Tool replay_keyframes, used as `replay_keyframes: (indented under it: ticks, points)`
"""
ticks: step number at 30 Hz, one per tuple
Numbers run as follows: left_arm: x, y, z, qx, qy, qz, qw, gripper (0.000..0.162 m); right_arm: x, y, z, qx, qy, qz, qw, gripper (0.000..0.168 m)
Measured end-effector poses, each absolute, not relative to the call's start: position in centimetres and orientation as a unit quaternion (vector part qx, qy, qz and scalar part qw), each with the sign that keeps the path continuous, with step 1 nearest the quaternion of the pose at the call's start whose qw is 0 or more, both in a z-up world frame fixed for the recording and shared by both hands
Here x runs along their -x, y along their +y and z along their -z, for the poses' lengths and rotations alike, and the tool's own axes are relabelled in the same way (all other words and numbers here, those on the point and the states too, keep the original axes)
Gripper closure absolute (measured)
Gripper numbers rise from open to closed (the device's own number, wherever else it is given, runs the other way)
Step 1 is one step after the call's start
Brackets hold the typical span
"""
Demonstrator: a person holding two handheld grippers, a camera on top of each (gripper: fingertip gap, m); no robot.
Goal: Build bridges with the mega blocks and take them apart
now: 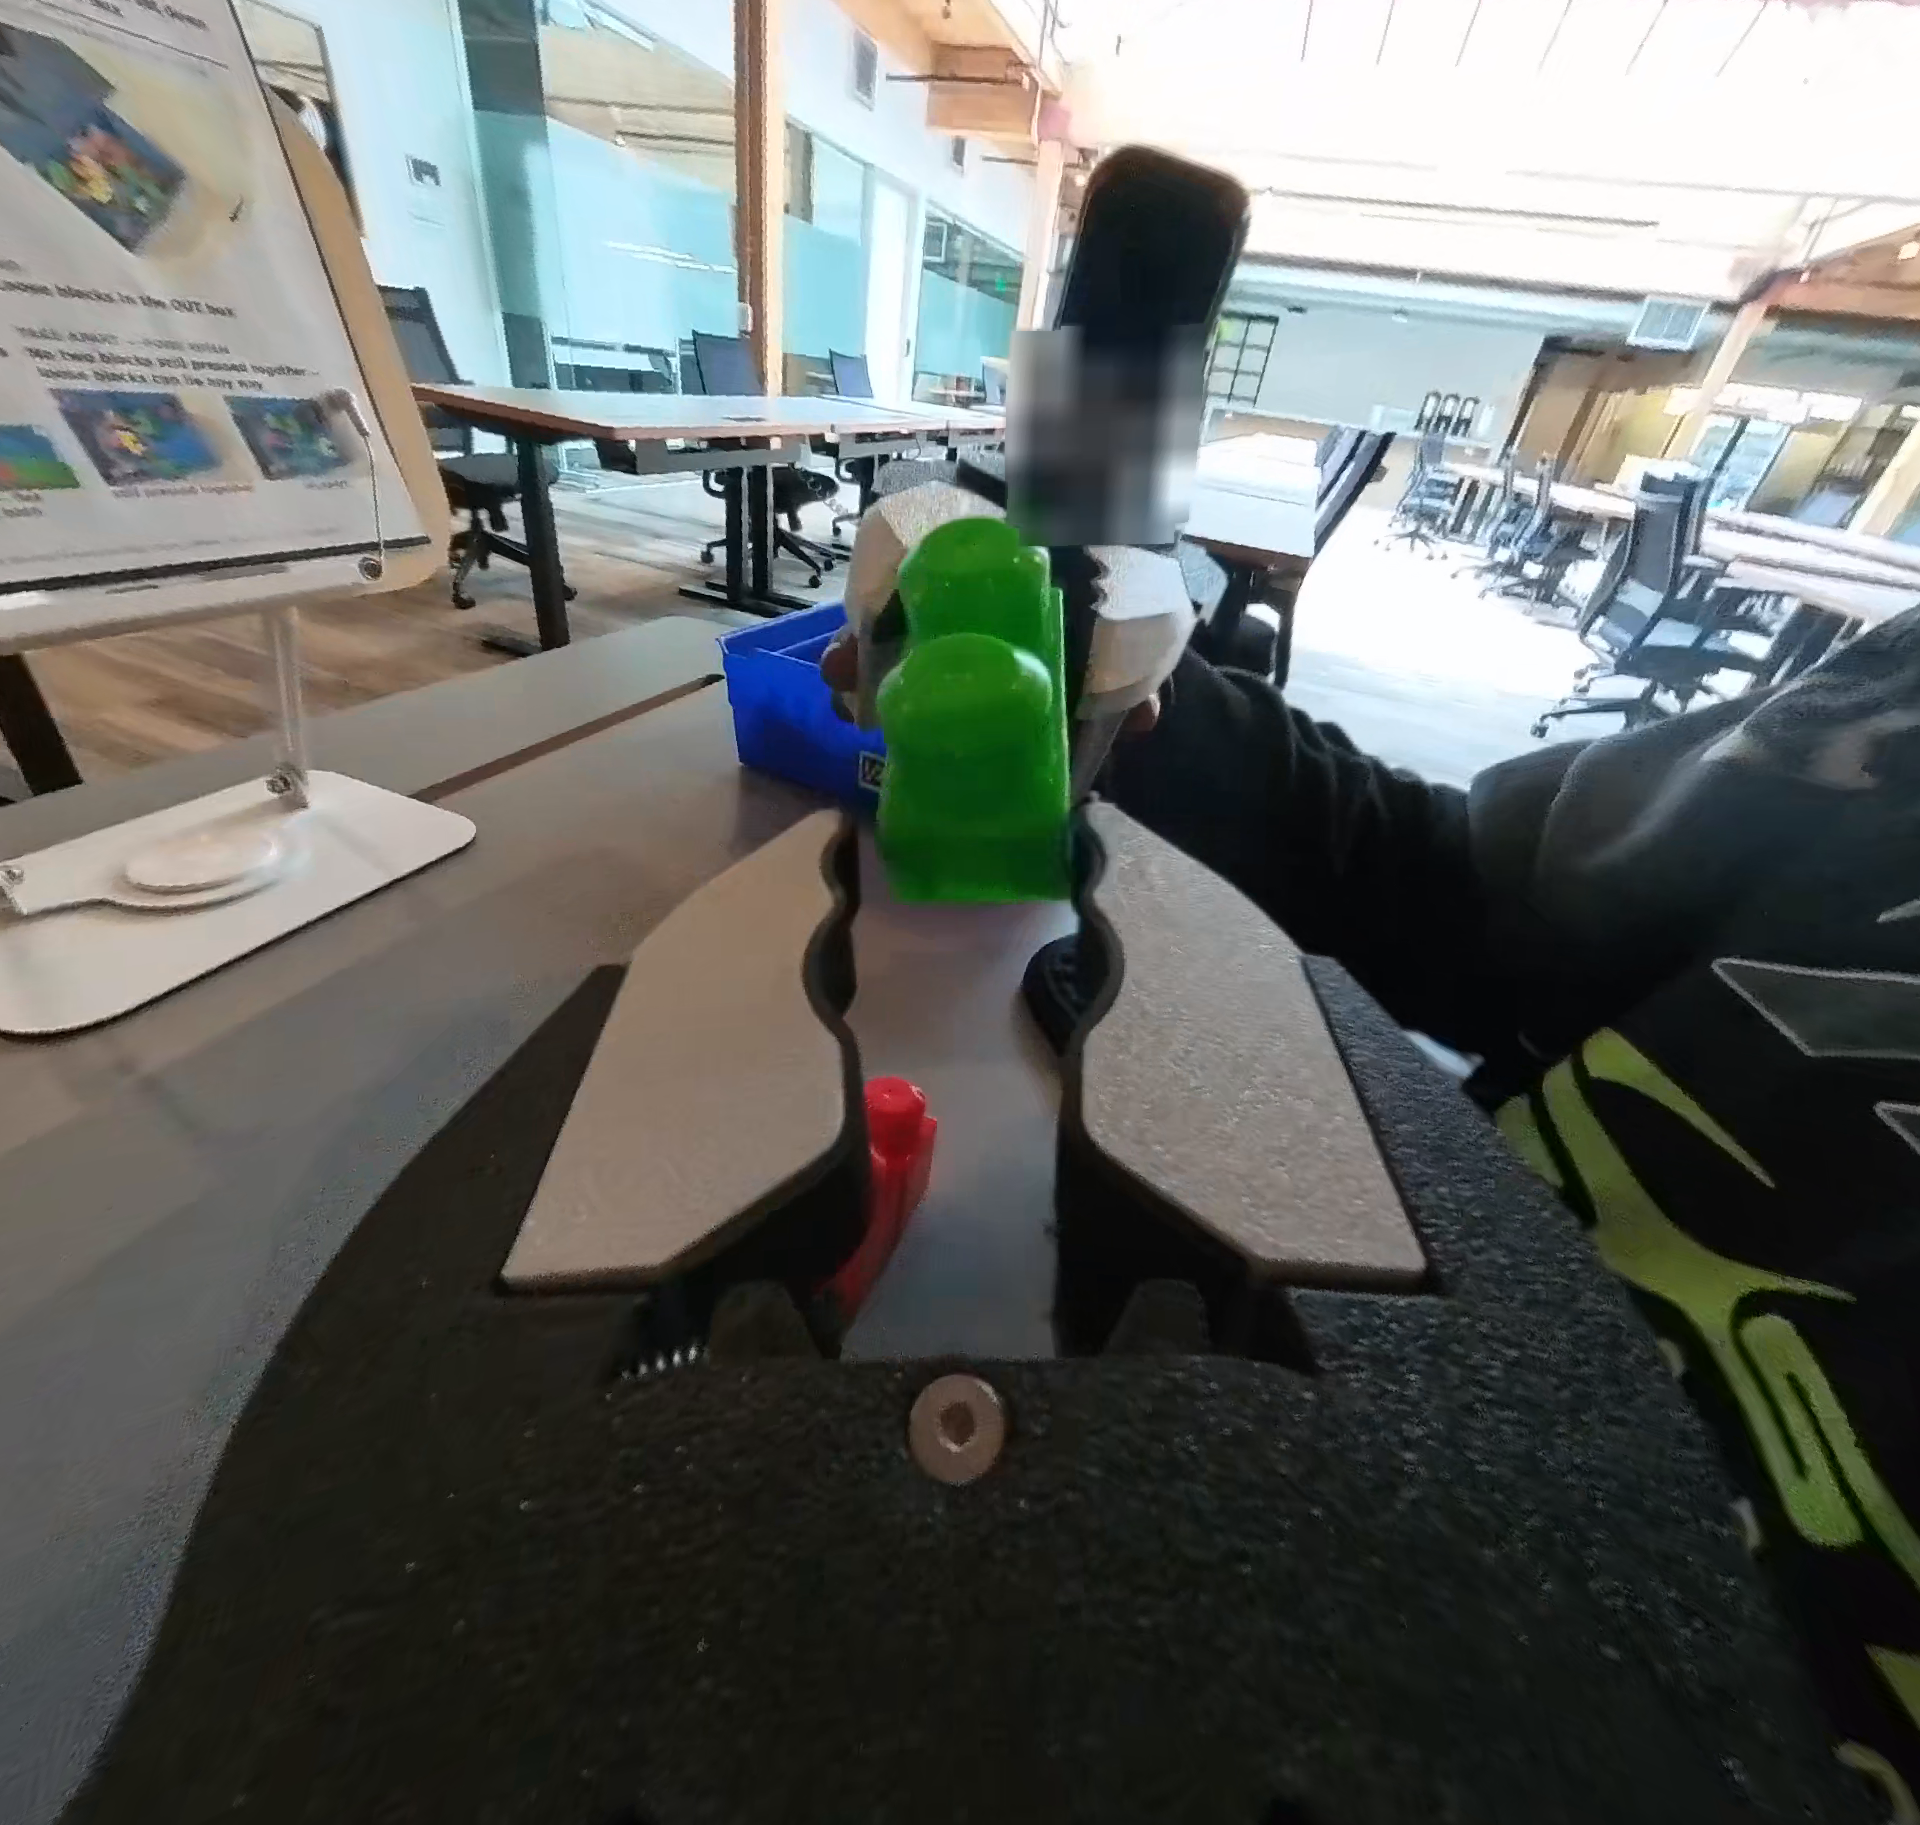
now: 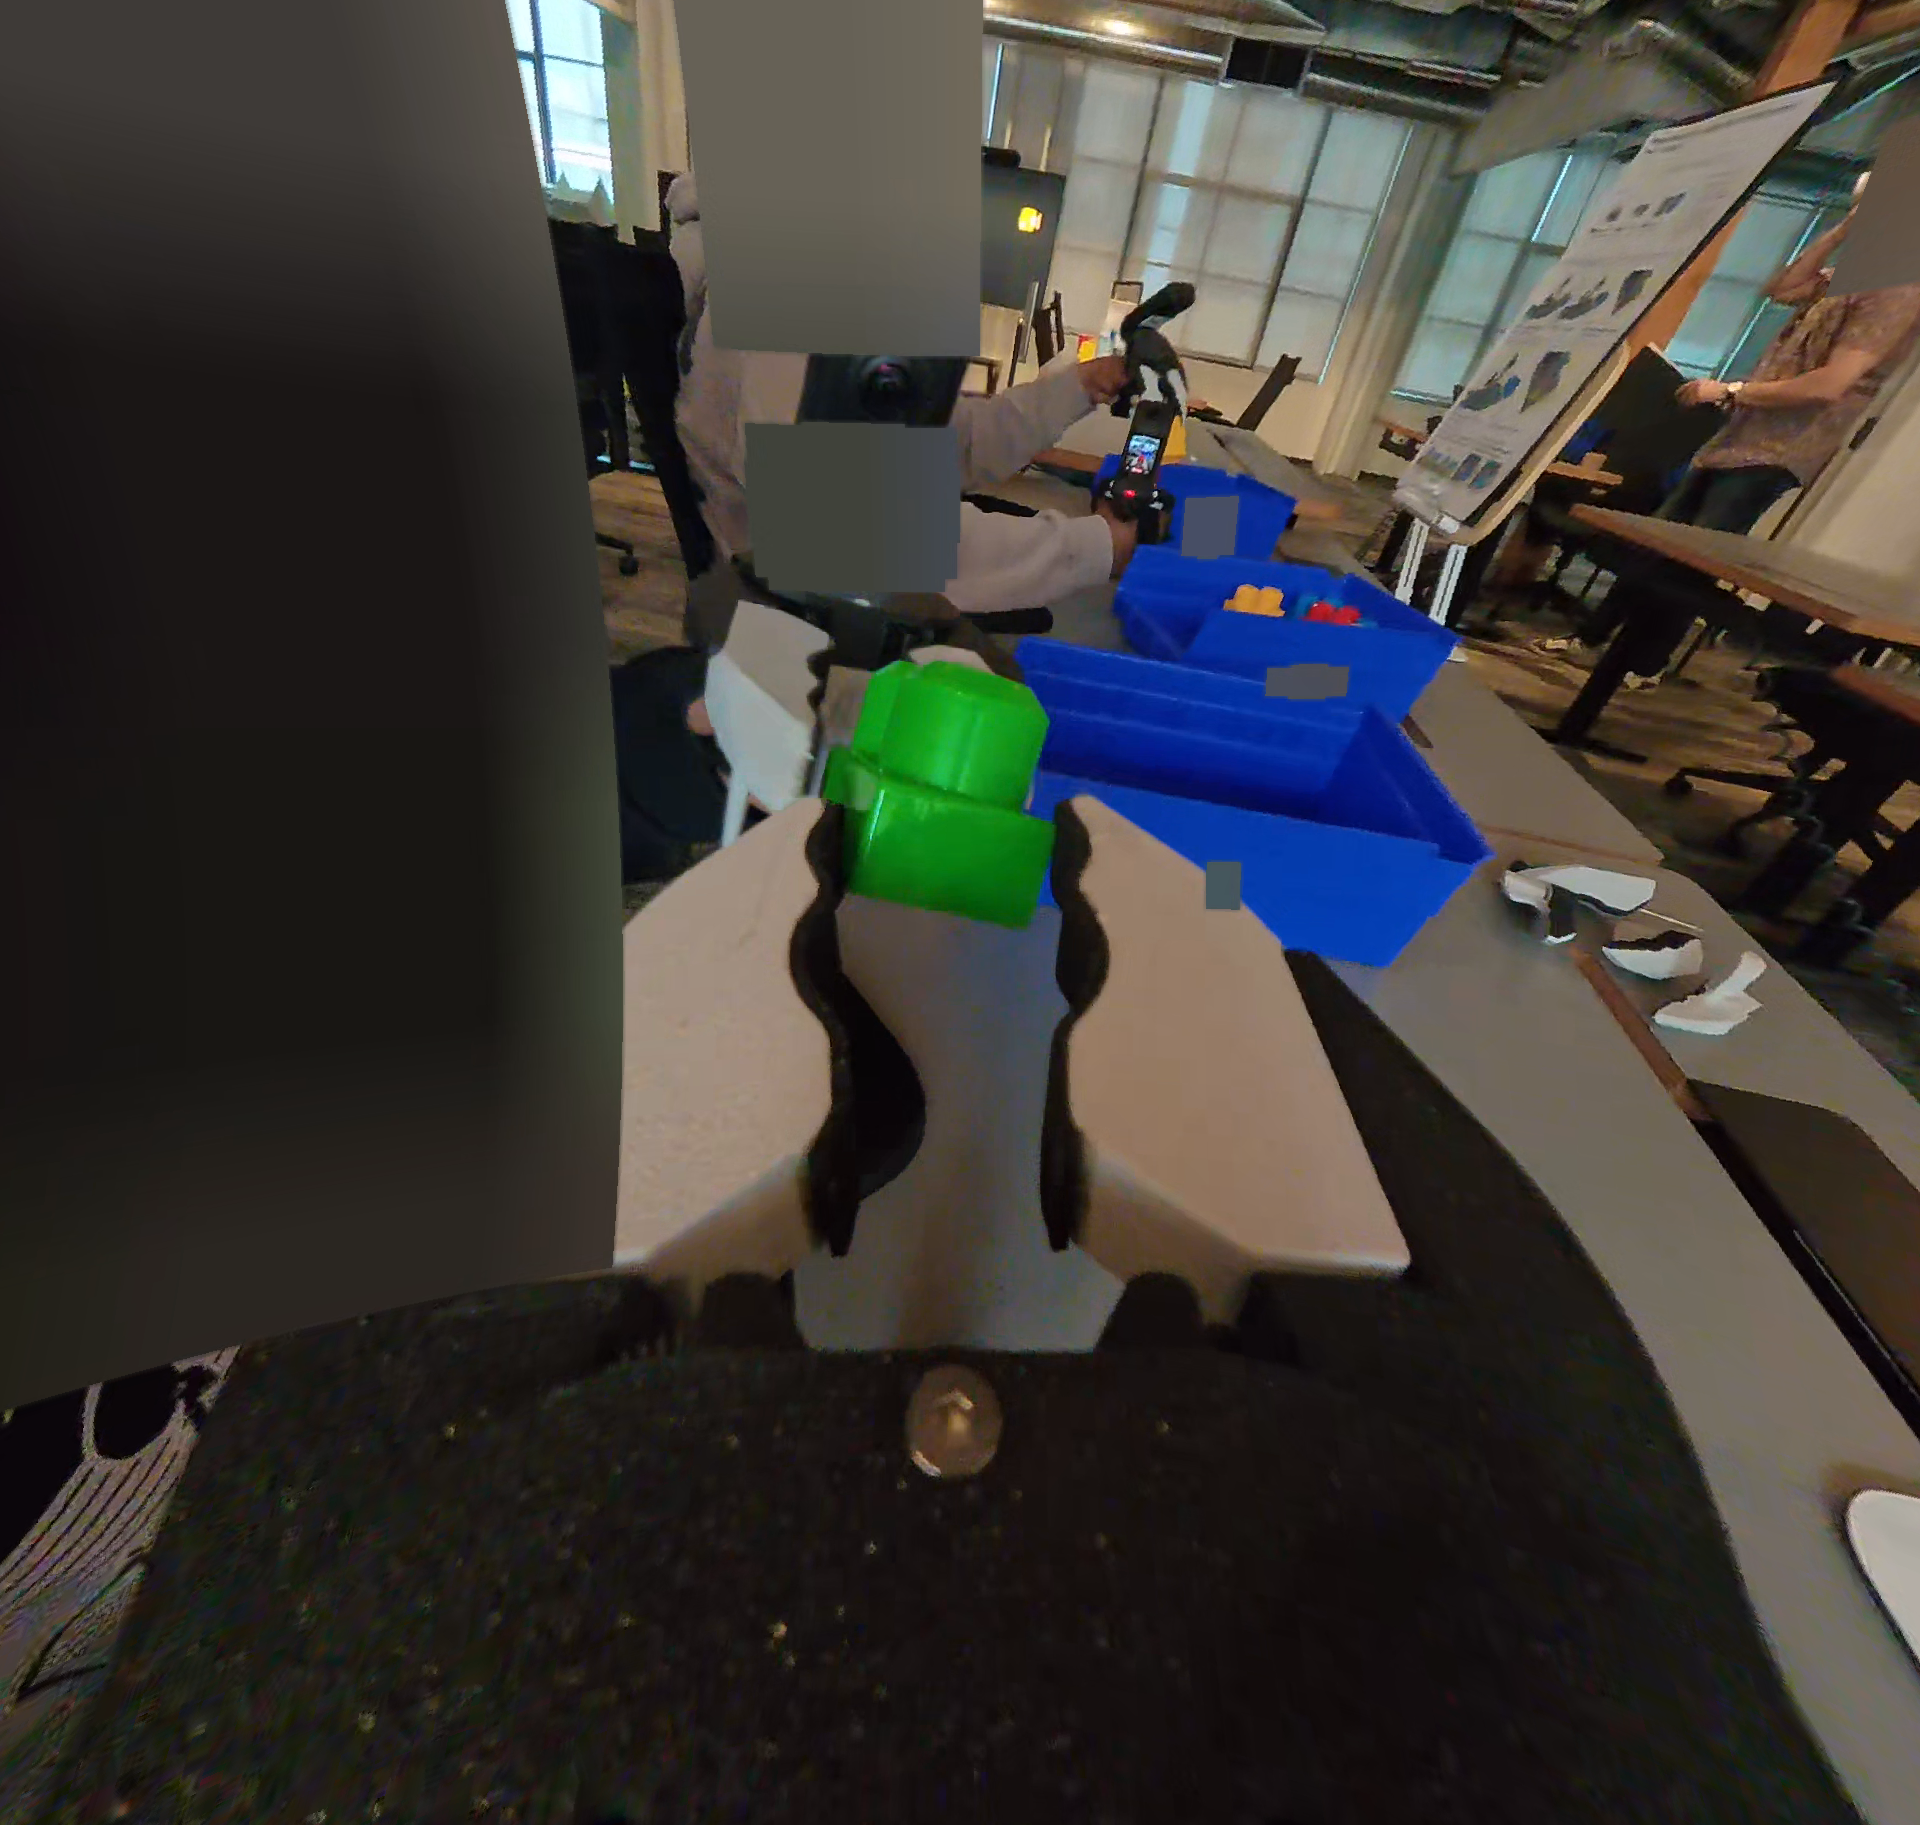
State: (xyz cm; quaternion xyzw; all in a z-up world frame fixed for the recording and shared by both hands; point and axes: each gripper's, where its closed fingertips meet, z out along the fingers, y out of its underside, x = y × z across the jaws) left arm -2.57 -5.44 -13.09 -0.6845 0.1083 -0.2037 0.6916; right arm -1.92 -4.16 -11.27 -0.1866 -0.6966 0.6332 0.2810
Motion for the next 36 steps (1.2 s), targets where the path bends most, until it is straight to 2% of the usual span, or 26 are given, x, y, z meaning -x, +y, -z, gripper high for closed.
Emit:
replay_keyframes:
  ticks: [6, 10, 13, 19, 22, 25, 29, 36]
  points:
    - [2.5, -5.5, 14.8, 0.715, 0.159, 0.153, 0.663, 0.127, 1.6, -3.9, 13.4, 0.200, -0.754, -0.570, 0.258, 0.131]
    - [2.5, -5.3, 16.9, 0.751, 0.204, 0.089, 0.622, 0.127, 1.3, -3.8, 15.5, 0.213, -0.835, -0.458, 0.219, 0.115]
    - [2.3, -4.9, 18.3, 0.770, 0.237, 0.053, 0.590, 0.127, 1.1, -3.8, 17.4, 0.214, -0.897, -0.337, 0.190, 0.111]
    - [1.6, -4.3, 19.8, 0.779, 0.271, 0.052, 0.564, 0.127, 1.0, -3.8, 20.1, 0.212, -0.950, -0.177, 0.144, 0.120]
    - [1.4, -4.2, 20.1, 0.776, 0.277, 0.059, 0.563, 0.127, 1.1, -3.8, 20.4, 0.210, -0.954, -0.158, 0.142, 0.135]
    - [1.4, -3.9, 20.5, 0.767, 0.276, 0.070, 0.576, 0.127, 1.0, -3.4, 20.8, 0.228, -0.953, -0.146, 0.140, 0.136]
    - [2.2, -3.1, 22.2, 0.752, 0.282, 0.085, 0.589, 0.109, 0.9, -1.9, 21.8, 0.262, -0.949, -0.111, 0.138, 0.136]
    - [4.3, -3.0, 25.5, 0.728, 0.309, 0.143, 0.596, 0.095, 0.9, -0.3, 24.1, 0.306, -0.938, -0.094, 0.131, 0.136]
